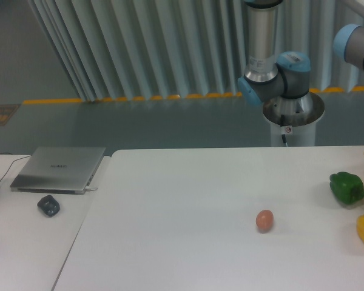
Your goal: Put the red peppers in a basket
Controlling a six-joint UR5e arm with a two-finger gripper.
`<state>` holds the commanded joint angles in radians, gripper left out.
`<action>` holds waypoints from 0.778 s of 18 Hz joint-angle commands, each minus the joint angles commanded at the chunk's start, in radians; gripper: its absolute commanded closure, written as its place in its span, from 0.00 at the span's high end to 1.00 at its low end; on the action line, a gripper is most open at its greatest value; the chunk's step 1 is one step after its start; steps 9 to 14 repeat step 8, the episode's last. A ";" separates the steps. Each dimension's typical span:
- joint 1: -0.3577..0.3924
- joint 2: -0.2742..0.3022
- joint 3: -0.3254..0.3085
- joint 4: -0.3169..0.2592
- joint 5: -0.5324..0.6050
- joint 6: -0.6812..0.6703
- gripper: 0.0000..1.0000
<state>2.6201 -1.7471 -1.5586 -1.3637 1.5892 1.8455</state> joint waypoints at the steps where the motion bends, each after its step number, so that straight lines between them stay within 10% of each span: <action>1: -0.002 -0.005 0.003 0.000 0.002 -0.002 1.00; 14: -0.011 -0.022 0.002 0.005 -0.003 -0.003 1.00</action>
